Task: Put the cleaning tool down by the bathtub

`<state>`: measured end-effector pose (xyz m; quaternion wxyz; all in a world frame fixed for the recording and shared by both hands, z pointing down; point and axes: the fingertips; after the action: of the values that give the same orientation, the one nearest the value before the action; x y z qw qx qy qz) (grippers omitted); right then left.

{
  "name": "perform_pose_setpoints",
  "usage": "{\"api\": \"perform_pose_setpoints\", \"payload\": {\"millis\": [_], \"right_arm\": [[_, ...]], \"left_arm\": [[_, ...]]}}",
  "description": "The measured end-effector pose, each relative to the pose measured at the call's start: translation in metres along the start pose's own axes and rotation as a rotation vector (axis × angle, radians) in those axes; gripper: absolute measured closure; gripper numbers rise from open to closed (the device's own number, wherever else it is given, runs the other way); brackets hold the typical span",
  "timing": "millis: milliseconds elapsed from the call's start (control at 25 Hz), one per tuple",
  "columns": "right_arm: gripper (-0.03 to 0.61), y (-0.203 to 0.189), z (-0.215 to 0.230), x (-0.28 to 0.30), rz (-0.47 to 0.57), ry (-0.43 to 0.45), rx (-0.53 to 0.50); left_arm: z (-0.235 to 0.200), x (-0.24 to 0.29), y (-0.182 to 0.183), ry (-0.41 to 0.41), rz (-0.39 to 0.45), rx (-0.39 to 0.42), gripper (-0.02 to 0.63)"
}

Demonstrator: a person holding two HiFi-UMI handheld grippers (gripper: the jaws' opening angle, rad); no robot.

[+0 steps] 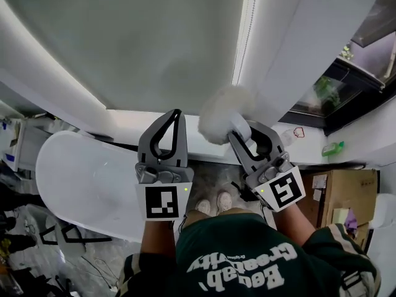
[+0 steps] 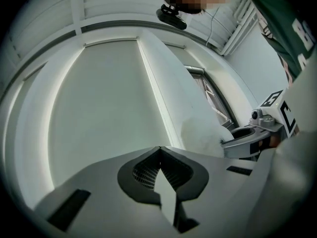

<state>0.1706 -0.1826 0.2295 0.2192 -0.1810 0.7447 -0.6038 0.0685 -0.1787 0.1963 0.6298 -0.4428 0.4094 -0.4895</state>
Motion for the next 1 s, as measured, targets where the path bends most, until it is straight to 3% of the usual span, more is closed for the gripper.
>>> {"api": "perform_pose_setpoints", "payload": {"millis": [600,840,1000], "right_arm": [[0.486,-0.023,-0.033,0.037,0.028,0.247,0.084],[0.486,-0.017,-0.066,0.055,0.038,0.314,0.087],[0.486,-0.011,-0.085,0.069,0.039,0.328,0.102]], "left_arm": [[-0.028,-0.043,-0.025,0.240,-0.120,0.001,0.611],[-0.050,-0.065,-0.032,0.260,-0.152,0.032,0.611],[-0.068,-0.077,-0.030,0.274,-0.120,0.008,0.611]]}}
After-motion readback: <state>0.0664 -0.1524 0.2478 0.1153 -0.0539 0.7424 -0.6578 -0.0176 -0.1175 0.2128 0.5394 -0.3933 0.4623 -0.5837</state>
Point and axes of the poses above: the fingertips, and each gripper's own axes: x forward along the fingers, z to its right, y out of its top, and after that the axes turned 1 degree about -x, right-handed
